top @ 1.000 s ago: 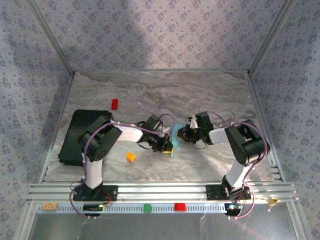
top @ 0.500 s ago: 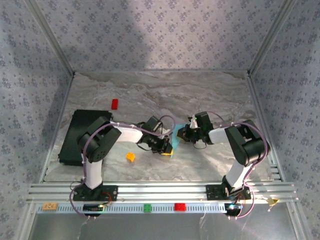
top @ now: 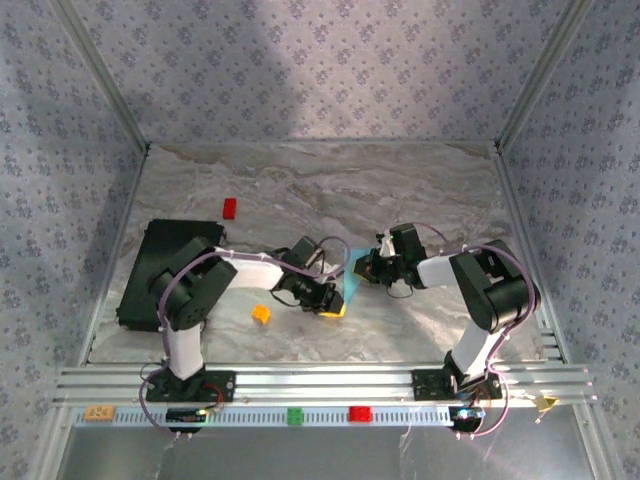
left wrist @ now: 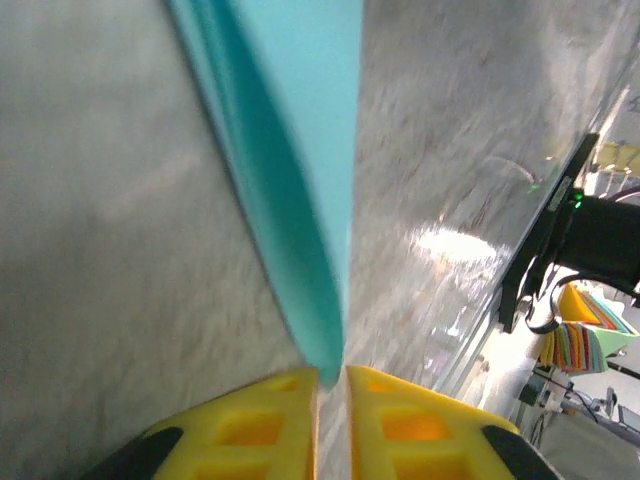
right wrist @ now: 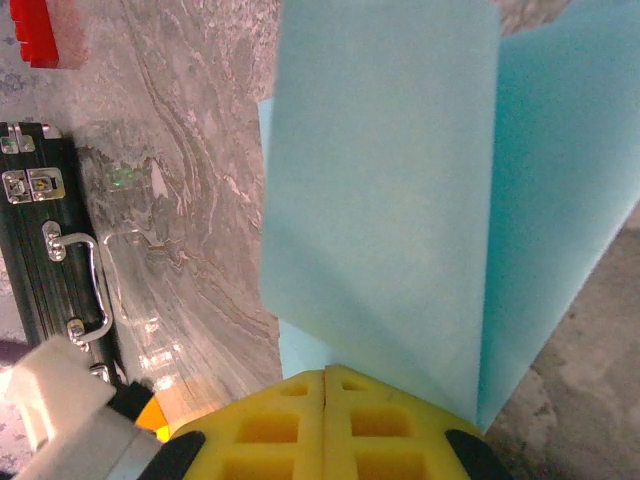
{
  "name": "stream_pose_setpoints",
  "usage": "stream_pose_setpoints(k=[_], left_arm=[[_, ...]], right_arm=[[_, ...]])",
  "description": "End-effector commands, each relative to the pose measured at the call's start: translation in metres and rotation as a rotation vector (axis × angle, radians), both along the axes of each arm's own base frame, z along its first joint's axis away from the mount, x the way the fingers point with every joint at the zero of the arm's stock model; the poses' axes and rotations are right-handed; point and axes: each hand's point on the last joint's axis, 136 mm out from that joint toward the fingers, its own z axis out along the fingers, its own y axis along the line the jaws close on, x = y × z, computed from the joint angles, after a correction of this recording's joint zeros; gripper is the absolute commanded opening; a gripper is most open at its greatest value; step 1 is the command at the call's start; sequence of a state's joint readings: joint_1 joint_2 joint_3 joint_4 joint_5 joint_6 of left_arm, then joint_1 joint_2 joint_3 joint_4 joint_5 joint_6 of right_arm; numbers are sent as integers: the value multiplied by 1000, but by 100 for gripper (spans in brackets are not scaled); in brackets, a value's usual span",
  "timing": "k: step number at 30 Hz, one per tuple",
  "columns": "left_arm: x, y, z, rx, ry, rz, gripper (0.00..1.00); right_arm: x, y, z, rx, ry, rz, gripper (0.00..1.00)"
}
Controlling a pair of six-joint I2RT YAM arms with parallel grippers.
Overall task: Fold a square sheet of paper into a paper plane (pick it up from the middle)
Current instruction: Fold the wing for the fifth time at the center of the table.
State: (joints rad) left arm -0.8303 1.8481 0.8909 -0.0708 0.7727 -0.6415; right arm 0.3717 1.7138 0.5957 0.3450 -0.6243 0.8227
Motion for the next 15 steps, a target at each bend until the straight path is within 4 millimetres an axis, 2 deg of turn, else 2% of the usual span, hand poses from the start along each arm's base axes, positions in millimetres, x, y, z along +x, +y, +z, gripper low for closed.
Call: stream_pose_setpoints(k=[1, 4, 8, 11, 15], left_arm=[[-4, 12, 14, 48, -36, 26, 18], [11, 9, 34, 16, -99, 64, 19], [30, -4, 54, -48, -142, 106, 15], [42, -20, 59, -77, -139, 108, 12], [55, -34, 50, -70, -120, 117, 8]], right_arm=[[-24, -28, -46, -169, 147, -64, 5], [-23, -28, -45, -170, 145, -64, 5], [-23, -28, -44, -170, 144, -63, 5], [-23, -28, -45, -170, 146, -63, 5], [-23, -28, -45, -169, 145, -63, 5]])
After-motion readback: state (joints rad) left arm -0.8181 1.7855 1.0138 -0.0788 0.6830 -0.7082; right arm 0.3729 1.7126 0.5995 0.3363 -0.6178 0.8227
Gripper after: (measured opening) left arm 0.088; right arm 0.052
